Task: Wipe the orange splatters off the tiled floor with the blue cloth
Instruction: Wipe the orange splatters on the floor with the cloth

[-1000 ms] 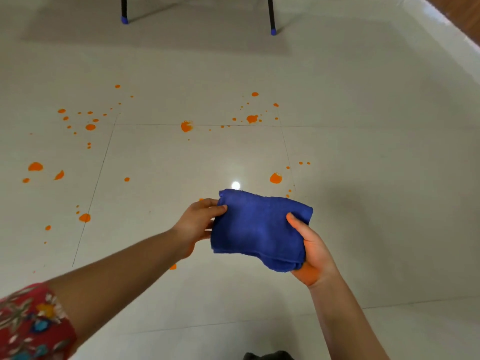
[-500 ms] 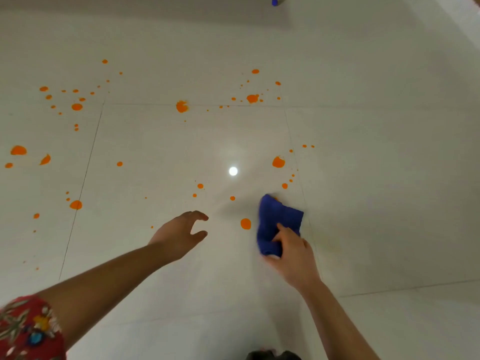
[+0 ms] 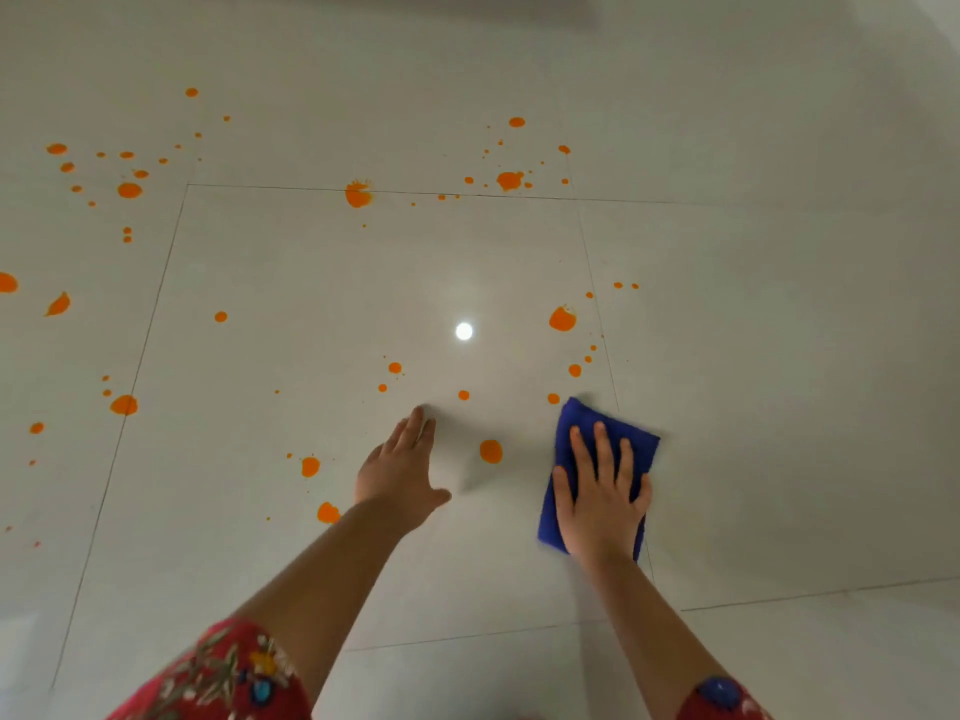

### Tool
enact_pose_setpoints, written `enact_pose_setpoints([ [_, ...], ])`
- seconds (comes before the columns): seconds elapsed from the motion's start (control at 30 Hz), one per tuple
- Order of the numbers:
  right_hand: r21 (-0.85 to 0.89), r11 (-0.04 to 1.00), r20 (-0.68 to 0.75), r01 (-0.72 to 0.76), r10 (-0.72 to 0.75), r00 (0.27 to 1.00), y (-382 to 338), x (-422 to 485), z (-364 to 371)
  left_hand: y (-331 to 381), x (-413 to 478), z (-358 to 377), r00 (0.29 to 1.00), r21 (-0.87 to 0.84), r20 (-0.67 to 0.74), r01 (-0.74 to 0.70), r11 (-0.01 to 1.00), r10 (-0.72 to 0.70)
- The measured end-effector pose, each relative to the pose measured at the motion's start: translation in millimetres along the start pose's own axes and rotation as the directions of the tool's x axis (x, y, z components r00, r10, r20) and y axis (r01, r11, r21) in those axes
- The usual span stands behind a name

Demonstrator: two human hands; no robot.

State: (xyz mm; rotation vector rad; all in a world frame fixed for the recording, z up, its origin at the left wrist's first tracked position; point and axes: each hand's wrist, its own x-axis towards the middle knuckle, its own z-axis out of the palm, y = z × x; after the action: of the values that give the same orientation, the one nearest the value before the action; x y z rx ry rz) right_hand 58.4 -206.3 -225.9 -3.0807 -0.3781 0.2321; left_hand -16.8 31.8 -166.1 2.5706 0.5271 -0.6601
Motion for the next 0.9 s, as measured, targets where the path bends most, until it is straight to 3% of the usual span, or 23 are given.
enact_pose_setpoints([
  [0.13, 0.064, 0.994, -0.101, -0.087, 0.094, 0.99, -41.2, 74.2, -6.8, -14.6, -7.4, 16.4, 0.993, 0.094, -0.089, -0.067, 0.993, 0.075],
  [0.27, -0.067, 0.96, -0.083, 0.271, -0.276, 0.958, -75.2, 42.3, 8.0, -21.4, -5.2, 16.6, 0.984, 0.074, -0.131, -0.115, 0.991, 0.124],
  [0.33, -0.052, 0.932, -0.059, 0.358, -0.361, 0.931, -53.8, 9.5, 6.9, -24.7, -3.7, 15.8, 0.977, 0.063, -0.159, -0.131, 0.989, 0.139],
  [0.4, -0.025, 0.954, -0.059, 0.298, -0.299, 0.952, -19.9, 3.7, 6.1, -26.7, -3.0, 16.8, 0.972, 0.045, -0.179, -0.145, 0.988, 0.151],
  [0.47, 0.021, 0.99, -0.05, 0.137, -0.136, 0.989, -3.7, 27.5, 2.3, -27.4, -3.1, 19.5, 0.97, 0.043, -0.191, -0.145, 0.988, 0.151],
  [0.57, 0.157, 0.988, -0.072, -0.015, 0.027, 0.997, -36.0, 84.7, -6.8, -27.7, -3.7, 21.2, 0.963, 0.036, -0.215, -0.161, 0.986, 0.165],
  [0.67, 0.123, 0.97, -0.074, 0.211, -0.203, 0.976, -77.4, 84.9, -2.7, -29.9, -3.8, 19.8, 0.954, 0.061, -0.231, -0.185, 0.981, 0.194],
  [0.73, 0.046, 0.911, -0.037, 0.409, -0.408, 0.912, -71.7, 42.1, 3.6, -31.8, -5.0, 19.9, 0.952, 0.078, -0.228, -0.191, 0.979, 0.204],
  [0.77, 0.025, 0.896, -0.027, 0.444, -0.443, 0.896, -56.3, 21.9, 4.6, -33.4, -5.3, 20.3, 0.948, 0.08, -0.247, -0.187, 0.979, 0.202],
  [0.83, 0.038, 0.923, -0.057, 0.382, -0.38, 0.923, -20.5, 12.9, 1.4, -35.1, -5.1, 20.4, 0.94, 0.096, -0.269, -0.189, 0.977, 0.208],
  [0.9, 0.054, 0.976, -0.056, 0.211, -0.208, 0.976, -1.6, 36.3, -2.1, -36.1, -4.2, 22.9, 0.943, 0.104, -0.266, -0.181, 0.978, 0.203],
])
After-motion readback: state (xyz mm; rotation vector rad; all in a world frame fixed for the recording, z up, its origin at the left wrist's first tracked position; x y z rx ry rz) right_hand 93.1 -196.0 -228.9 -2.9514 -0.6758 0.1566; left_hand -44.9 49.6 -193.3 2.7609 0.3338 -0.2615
